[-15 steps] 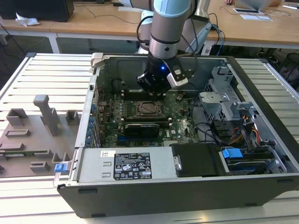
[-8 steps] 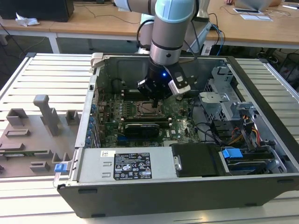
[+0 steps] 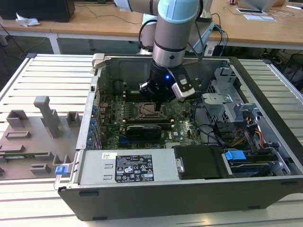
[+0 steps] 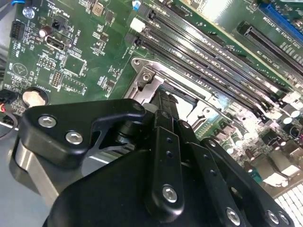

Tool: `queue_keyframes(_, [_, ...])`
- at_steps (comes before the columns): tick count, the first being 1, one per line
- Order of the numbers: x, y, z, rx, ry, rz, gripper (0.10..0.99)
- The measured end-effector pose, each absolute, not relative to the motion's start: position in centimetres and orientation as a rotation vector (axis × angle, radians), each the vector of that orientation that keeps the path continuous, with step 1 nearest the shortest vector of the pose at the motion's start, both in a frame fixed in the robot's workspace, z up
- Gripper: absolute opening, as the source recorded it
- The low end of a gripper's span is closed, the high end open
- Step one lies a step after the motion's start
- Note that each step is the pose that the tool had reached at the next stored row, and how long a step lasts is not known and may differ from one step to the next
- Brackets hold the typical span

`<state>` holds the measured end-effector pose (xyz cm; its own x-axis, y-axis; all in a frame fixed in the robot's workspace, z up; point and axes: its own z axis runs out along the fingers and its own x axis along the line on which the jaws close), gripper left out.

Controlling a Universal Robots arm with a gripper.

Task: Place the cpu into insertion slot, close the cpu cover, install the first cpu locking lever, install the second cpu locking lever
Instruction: 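Install the first cpu locking lever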

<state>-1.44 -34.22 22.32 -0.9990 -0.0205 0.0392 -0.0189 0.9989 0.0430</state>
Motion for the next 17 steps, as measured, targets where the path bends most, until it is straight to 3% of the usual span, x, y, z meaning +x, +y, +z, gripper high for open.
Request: queue_keyframes(17, [-1.4,-34.2,29.2,0.031,-3.101,-0.063,0.106])
